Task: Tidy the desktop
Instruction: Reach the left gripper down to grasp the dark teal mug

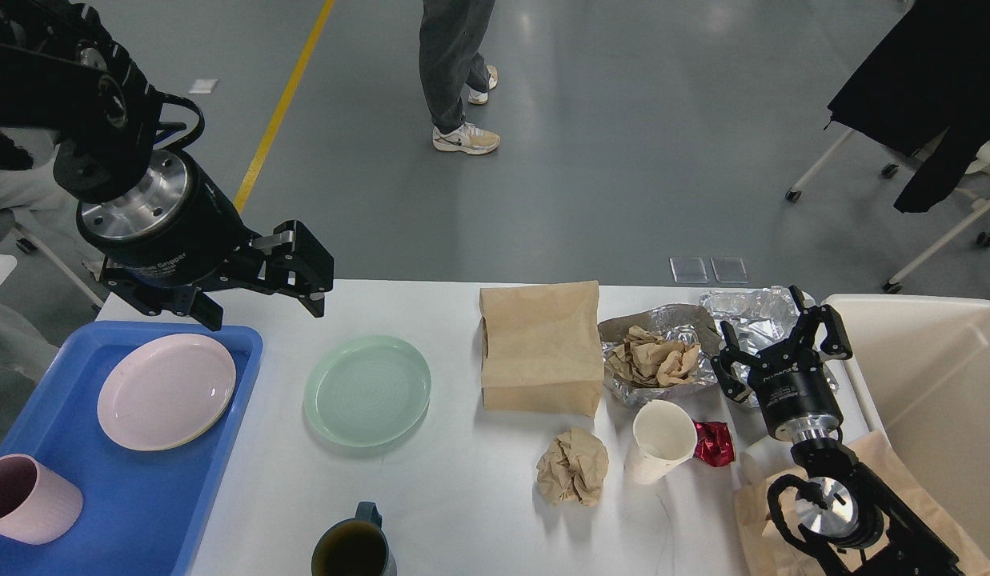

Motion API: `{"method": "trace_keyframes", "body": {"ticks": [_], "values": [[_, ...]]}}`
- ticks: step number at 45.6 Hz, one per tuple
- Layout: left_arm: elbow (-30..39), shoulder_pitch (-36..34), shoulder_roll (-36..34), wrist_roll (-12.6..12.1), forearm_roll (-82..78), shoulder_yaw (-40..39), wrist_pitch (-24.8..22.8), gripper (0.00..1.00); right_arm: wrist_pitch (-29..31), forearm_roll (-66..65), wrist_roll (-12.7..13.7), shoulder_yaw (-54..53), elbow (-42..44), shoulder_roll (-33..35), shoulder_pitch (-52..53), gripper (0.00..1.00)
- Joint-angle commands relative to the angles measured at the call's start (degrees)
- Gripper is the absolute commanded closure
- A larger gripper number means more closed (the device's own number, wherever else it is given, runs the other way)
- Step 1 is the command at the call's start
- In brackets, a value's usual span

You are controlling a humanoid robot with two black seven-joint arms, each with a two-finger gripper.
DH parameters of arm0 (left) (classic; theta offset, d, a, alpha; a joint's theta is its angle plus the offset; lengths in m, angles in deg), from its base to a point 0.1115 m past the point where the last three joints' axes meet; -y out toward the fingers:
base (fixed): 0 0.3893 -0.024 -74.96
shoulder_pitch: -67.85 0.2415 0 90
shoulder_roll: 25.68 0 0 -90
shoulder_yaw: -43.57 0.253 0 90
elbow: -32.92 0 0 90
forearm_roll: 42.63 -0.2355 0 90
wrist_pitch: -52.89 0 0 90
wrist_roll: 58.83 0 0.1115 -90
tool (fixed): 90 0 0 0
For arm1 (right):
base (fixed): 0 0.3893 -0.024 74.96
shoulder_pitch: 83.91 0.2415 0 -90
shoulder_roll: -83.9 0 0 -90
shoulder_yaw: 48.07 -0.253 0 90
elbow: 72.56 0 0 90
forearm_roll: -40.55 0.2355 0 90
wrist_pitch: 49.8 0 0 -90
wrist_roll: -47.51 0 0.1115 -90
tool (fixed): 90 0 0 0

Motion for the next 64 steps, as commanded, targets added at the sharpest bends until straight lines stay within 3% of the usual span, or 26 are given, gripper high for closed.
{"method": "trace_keyframes", "body": {"ticks": [1,12,19,40,55,64], "values": [[1.1,-1.1,1.1,0.0,1.2,-1.4,-0.1,0.05,0.0,0.0,0.0,0.0,0.0,0.0,0.0,0.00],[1.1,2.5,1.3,0.2,1.3,-2.5,-1.0,0.05,0.0,0.0,0.0,0.0,-0.1,0.0,0.0,0.00],[1.1,8.4,1.4,-0.2,0.8,-3.4,0.7,0.08,0.0,0.0,0.0,0.0,-0.1,0.0,0.0,0.00],[-0.6,37.7,0.1,-0.8,-7.7,-8.8,18.5,0.09,0.0,0.0,0.0,0.0,-0.1,0.0,0.0,0.00],[-3.2,49.0,1.4,-0.8,-14.8,-12.7,29.5,0.10,0.0,0.0,0.0,0.0,-0.1,0.0,0.0,0.00],[-5.3,51.7,1.6,-0.8,-15.0,-12.7,32.1,0.10,0.0,0.0,0.0,0.0,-0.1,0.0,0.0,0.00]]}}
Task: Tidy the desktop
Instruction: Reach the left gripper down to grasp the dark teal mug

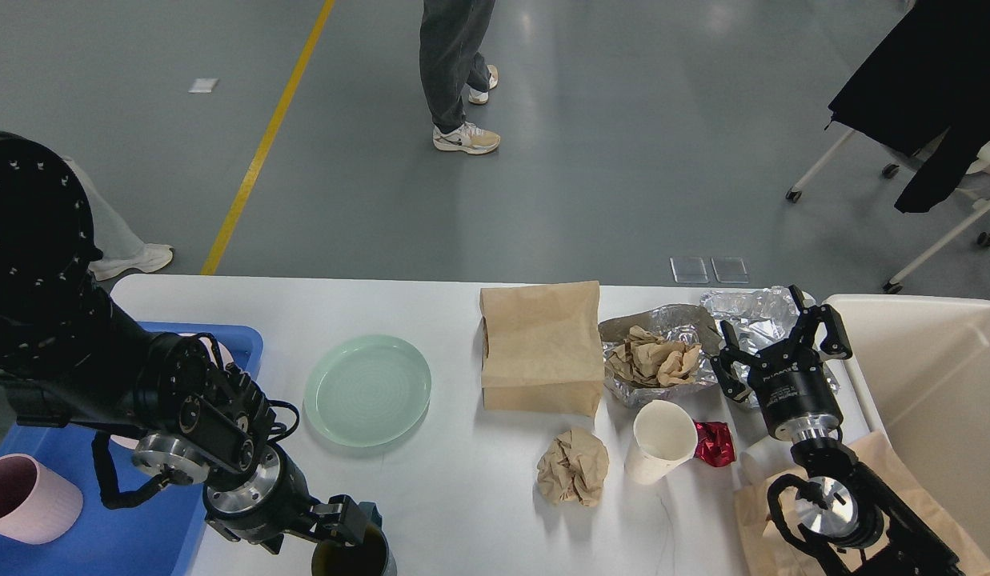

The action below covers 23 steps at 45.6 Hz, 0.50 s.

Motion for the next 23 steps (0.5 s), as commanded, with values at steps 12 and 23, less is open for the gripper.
{"method": "trace_keyframes", "body": {"ticks": [12,23], "values": [[-3.9,6.0,0.9,0.0,-2.7,-1.3,1.5,0.10,0.0,0.0,0.0,0.0,0.0,0.0,0.0,0.00],[-4.8,8.7,2.9,-0.3,-3.2,-1.5,6.9,0.16,0.0,0.0,0.0,0.0,0.0,0.0,0.0,0.00]]}}
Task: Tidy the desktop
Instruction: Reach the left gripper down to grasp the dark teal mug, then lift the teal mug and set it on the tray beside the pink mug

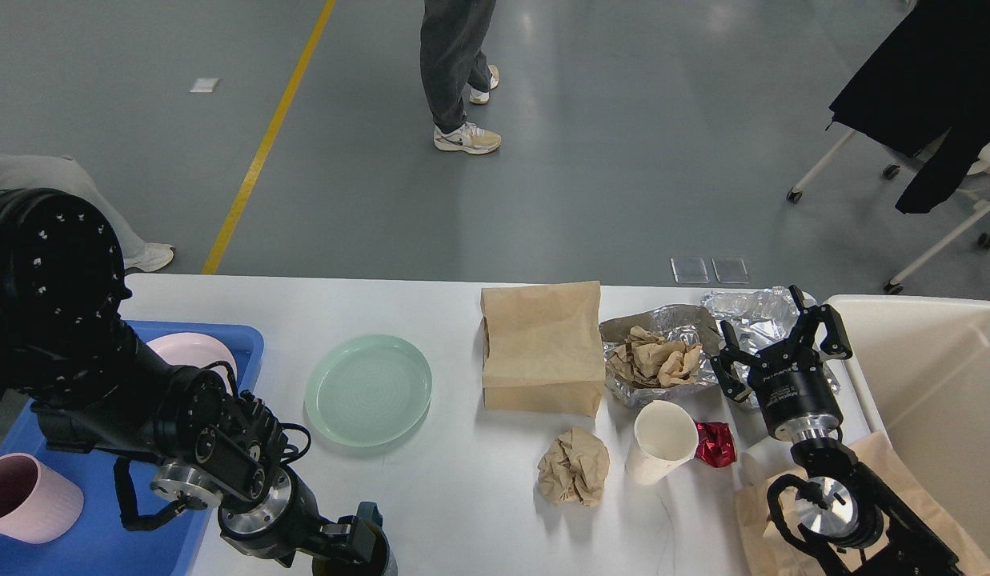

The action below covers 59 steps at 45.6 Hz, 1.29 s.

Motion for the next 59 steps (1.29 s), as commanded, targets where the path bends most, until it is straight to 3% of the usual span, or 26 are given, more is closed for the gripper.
{"method": "trace_keyframes", "body": {"ticks": [1,10,28,36,47,59], "values": [[-0.4,1.8,1.2,-0.3,-0.1,0.0,3.5,0.18,0.0,0.0,0.0,0.0,0.0,0.0,0.0,0.00],[-0.4,1.9,1.2,-1.1,-0.1,0.0,3.6,0.36,0.0,0.0,0.0,0.0,0.1,0.0,0.0,0.00],[-0.4,1.5,0.8,-5.0,0.0,0.2,3.4,1.00,0.0,0.0,0.0,0.0,0.1,0.0,0.0,0.00],[-0.5,1.2,0.8,-7.0,0.0,0.2,4.0,1.00,0.0,0.0,0.0,0.0,0.0,0.0,0.0,0.00],[1.3,-3.9,-3.2,-7.1,0.2,0.9,3.2,1.00,0.0,0.0,0.0,0.0,0.0,0.0,0.0,0.00],[6.2,-22.5,-9.0,-6.9,0.1,5.0,-11.8,1.00,0.0,0.0,0.0,0.0,0.1,0.0,0.0,0.00]]}}
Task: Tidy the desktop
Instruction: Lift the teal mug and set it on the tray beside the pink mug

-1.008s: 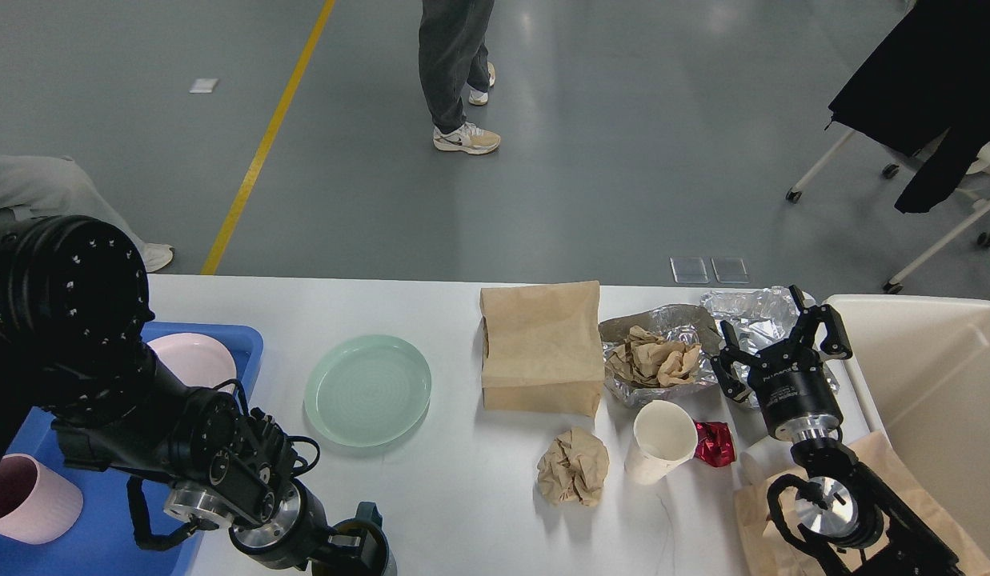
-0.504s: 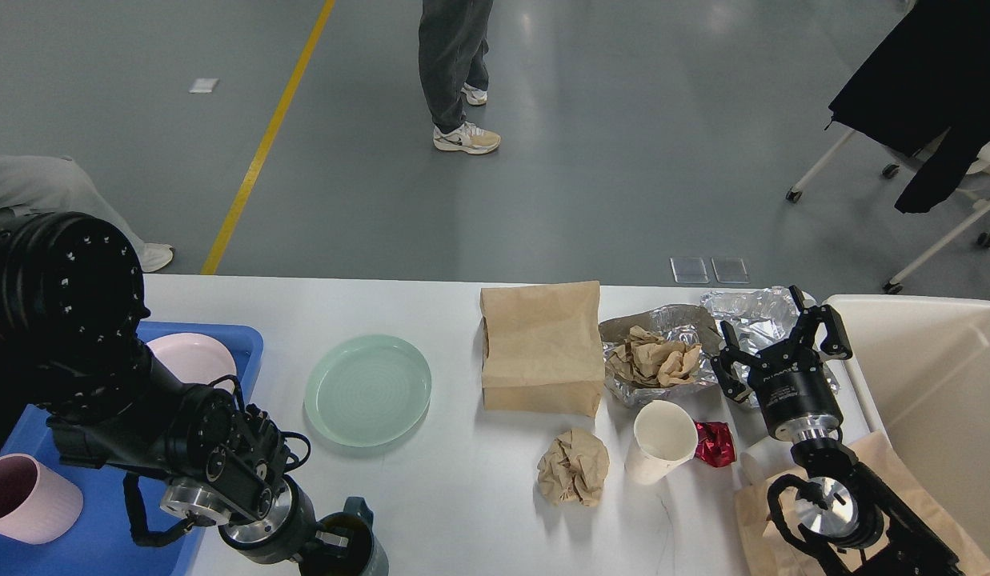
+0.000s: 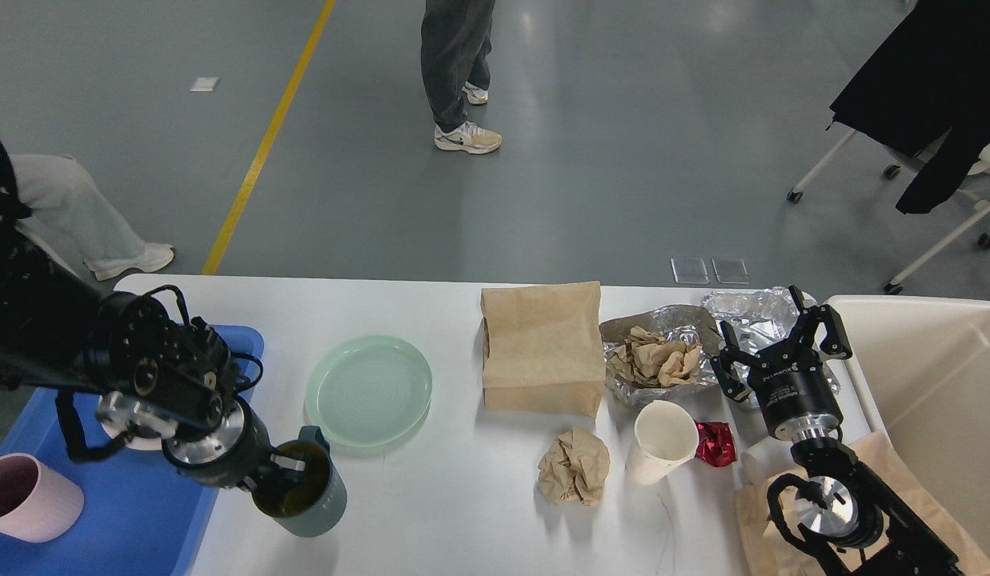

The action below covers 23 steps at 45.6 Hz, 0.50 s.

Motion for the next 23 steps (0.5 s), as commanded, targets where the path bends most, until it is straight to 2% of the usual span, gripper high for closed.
{"method": "trace_keyframes", "body": {"ticks": [1,9,13,16,23], "values": [[1.6,-10.1,-2.5,0.1,-0.1,2.5,-7.5,1.00,0.0,0.0,0.0,0.0,0.0,0.0,0.0,0.00],[5.3,-23.7,-4.3,0.1,-0.1,5.1,-16.1,1.00,0.0,0.0,0.0,0.0,0.0,0.0,0.0,0.00],[6.1,-28.3,-5.3,0.6,-0.1,5.8,-20.9,1.00,0.0,0.0,0.0,0.0,0.0,0.0,0.0,0.00],[6.1,-29.4,-6.0,0.7,-0.1,6.2,-22.4,1.00,0.0,0.0,0.0,0.0,0.0,0.0,0.0,0.00],[4.5,-25.9,-9.4,1.8,-3.7,8.8,-21.3,1.00,0.0,0.0,0.0,0.0,0.0,0.0,0.0,0.00]]}}
